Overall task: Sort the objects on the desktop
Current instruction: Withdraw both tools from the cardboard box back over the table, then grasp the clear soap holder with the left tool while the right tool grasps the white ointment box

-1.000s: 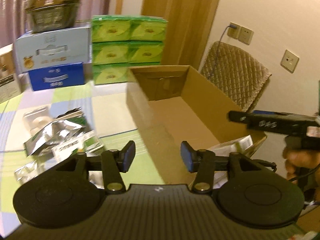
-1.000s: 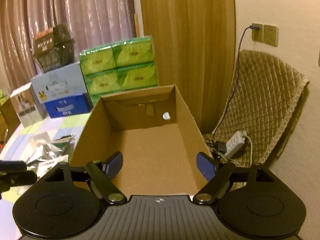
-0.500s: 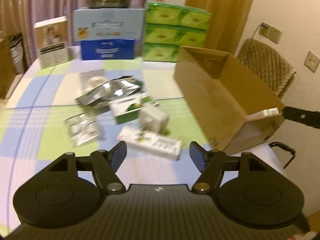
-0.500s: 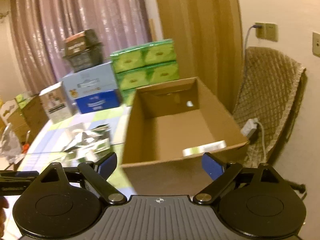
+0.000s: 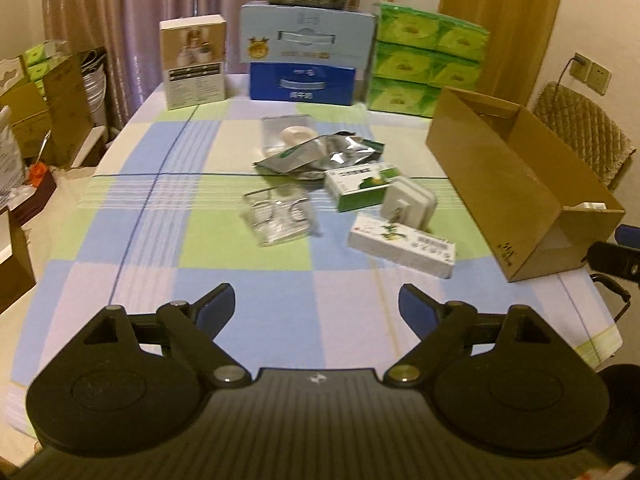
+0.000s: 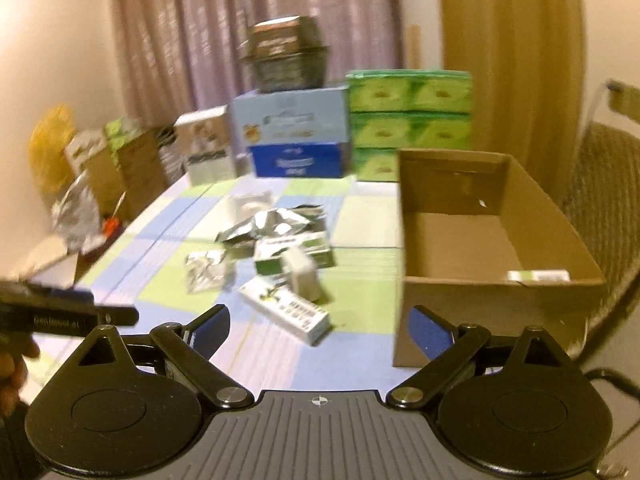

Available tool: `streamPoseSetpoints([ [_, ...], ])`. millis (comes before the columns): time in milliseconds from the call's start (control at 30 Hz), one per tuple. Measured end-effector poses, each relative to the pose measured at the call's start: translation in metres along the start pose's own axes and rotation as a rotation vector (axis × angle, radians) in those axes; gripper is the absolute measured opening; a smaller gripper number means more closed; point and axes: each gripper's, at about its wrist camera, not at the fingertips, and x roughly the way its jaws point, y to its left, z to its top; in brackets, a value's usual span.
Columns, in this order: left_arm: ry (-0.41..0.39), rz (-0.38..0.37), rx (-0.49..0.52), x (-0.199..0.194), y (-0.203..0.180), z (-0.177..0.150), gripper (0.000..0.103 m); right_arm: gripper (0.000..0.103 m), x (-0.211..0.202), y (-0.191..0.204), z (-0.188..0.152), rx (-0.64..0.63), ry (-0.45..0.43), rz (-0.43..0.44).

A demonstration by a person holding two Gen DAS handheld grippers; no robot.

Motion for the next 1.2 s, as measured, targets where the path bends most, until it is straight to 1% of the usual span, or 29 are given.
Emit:
streamPoseSetpoints([
  [233,0.003,0.028,0.022,0.003,0.017,0.001,0.093,0.093,0.031,0.021,-0.004,-0.122,0.036,0.055],
  [433,0.027,0.023,0.039,0.023,0.028,0.005,0.094,0.093,0.079,0.034,-0.008,-0.285,0.091,0.124],
  [533,0.040,0.025,0.061,0.037,0.031,0.007,0.094,0.093,0.109,0.035,-0.011,-0.369,0.119,0.142],
  [700,0.055,0.024,0.082,0.057,0.037,0.012,0.095,0.091,0.159,0.023,-0.009,-0.413,0.180,0.140],
  [800,0.068,0.023,0.087,0.070,0.040,0.014,0.094,0.088,0.180,0.018,-0.009,-0.429,0.213,0.139],
  [900,0.079,0.022,0.095,0.081,0.041,0.017,0.094,0.082,0.200,0.014,-0.012,-0.445,0.249,0.146],
  [1033,0.086,0.015,0.097,0.092,0.042,0.018,0.094,0.075,0.214,0.008,-0.014,-0.436,0.280,0.142],
  [1100,0.088,0.013,0.094,0.096,0.043,0.019,0.095,0.065,0.220,0.006,-0.014,-0.421,0.298,0.145],
  [1167,0.090,0.013,0.089,0.100,0.044,0.019,0.095,0.053,0.221,0.008,-0.015,-0.415,0.306,0.151],
  [1200,0.091,0.013,0.088,0.102,0.045,0.019,0.095,0.050,0.221,0.010,-0.016,-0.415,0.306,0.153],
])
